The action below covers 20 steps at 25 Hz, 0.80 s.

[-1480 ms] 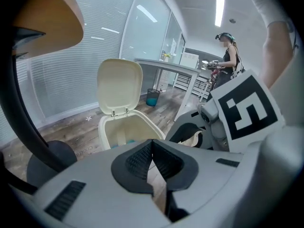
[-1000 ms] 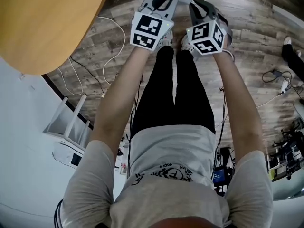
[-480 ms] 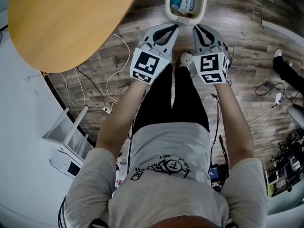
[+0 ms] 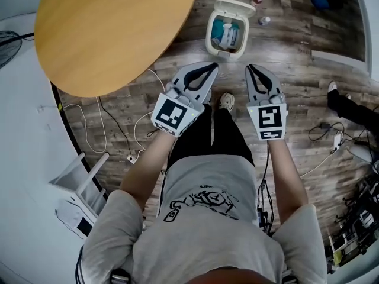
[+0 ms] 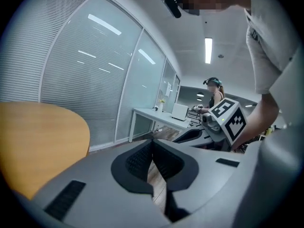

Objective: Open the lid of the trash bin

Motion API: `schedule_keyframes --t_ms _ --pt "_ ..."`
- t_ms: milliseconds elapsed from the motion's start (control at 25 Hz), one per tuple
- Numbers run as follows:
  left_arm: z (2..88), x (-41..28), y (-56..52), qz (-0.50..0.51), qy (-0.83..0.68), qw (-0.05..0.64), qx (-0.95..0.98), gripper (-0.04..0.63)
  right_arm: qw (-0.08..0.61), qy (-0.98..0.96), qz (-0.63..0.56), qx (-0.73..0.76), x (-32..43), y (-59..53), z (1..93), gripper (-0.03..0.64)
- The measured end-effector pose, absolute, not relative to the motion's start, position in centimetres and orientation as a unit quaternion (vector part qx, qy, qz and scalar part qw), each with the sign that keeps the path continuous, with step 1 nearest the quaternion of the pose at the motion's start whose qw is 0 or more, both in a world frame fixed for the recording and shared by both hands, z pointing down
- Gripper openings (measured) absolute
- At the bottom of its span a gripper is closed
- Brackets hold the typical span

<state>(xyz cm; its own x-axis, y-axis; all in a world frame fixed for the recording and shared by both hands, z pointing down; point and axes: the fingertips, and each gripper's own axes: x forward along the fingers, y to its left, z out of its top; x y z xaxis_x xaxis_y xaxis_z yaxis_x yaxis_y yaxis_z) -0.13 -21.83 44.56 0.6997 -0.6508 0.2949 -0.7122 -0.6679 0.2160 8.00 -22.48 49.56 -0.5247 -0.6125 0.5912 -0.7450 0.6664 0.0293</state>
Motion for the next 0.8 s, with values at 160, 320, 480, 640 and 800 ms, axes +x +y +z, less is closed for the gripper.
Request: schedule_keyframes --t_ms 160,320,480,640,800 --pt "40.4 0.8 -20.5 0.080 -0.374 0.158 0.911 0.018 0.254 -0.868 0.125 0.409 8.4 -21.9 44.6 0.017" --pt "35.6 1.0 -18.9 0.051 -0.383 0.152 0.910 0.018 0.220 -0.870 0.132 0.422 8.5 -21.1 39.7 0.018" --pt "31.6 0.5 -17.3 0.034 -0.383 0.155 0.910 0.018 0.194 -0.872 0.118 0.435 9.2 -20.2 34.9 0.013" --pt "27.8 0.2 -16.1 0.023 -0.380 0.139 0.914 0.018 0.172 -0.875 0.102 0.440 9.7 -19.1 30.7 0.011" --pt "23.6 0.0 -14.7 0.011 -0.376 0.119 0.919 0.018 0.151 -0.882 0.086 0.437 9.5 -17.4 26.3 0.011"
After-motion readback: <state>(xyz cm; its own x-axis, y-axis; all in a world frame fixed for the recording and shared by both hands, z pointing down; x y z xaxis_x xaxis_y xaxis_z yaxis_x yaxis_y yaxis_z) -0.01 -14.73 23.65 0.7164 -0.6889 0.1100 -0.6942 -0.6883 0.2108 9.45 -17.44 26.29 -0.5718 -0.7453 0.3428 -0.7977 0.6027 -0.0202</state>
